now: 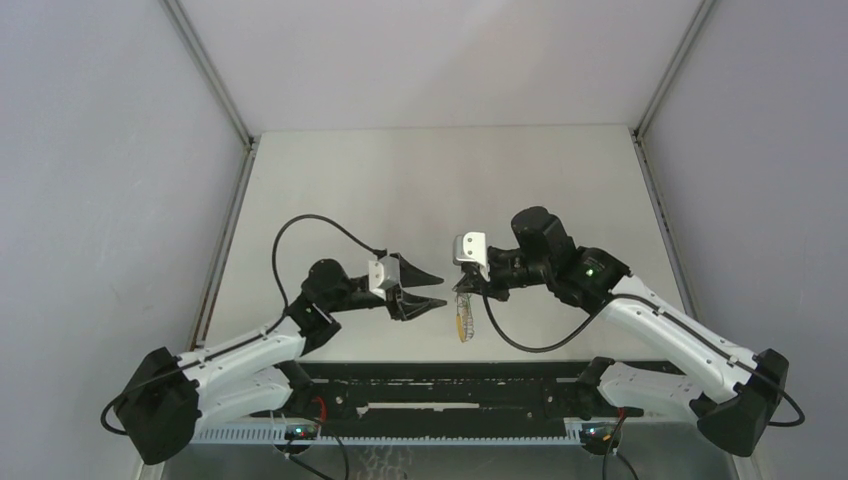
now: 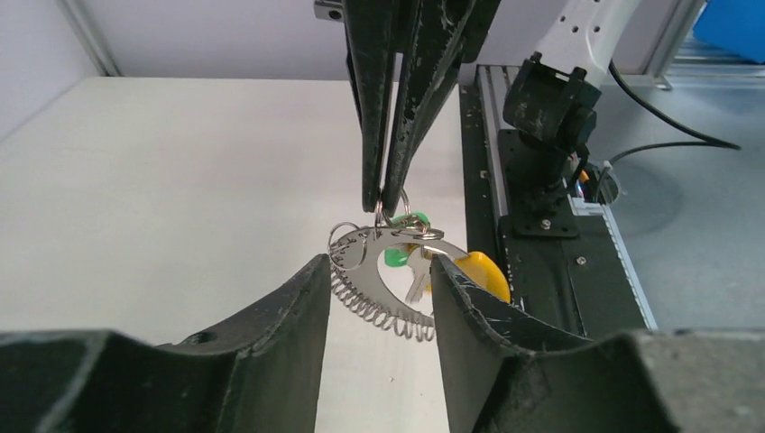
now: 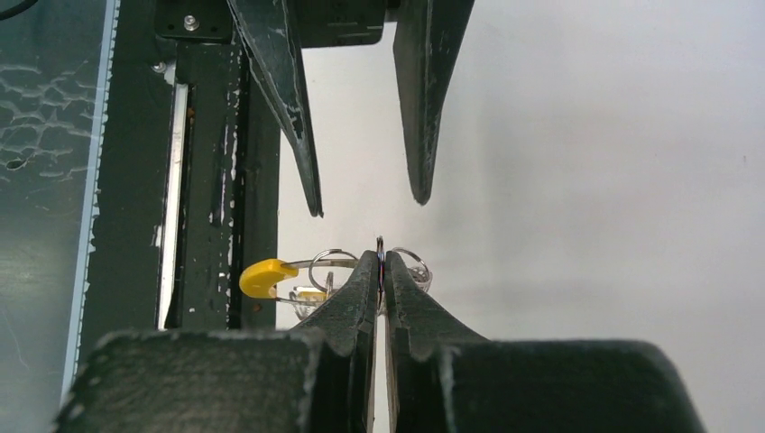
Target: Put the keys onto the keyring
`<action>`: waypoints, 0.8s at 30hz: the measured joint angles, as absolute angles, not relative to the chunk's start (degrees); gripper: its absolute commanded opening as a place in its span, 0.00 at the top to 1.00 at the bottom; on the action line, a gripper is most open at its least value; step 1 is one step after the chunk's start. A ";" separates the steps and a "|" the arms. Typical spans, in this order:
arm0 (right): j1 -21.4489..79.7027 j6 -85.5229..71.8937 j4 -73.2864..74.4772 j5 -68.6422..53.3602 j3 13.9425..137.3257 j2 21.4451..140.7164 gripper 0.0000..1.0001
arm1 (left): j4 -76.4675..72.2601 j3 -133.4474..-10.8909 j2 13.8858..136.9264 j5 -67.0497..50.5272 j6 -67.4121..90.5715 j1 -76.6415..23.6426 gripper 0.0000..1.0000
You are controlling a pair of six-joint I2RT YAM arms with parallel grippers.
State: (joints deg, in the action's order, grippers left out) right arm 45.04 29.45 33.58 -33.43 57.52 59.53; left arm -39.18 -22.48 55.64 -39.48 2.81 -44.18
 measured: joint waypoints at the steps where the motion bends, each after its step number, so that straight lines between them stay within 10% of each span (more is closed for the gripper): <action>1: 45.04 29.45 33.63 -33.50 57.69 59.61 1.00 | -38.87 -22.72 56.14 -39.92 2.52 -44.18 0.56; 24: 45.80 29.67 33.71 -34.52 58.81 61.49 1.00 | -35.20 -27.57 61.17 -42.30 0.16 -44.62 0.70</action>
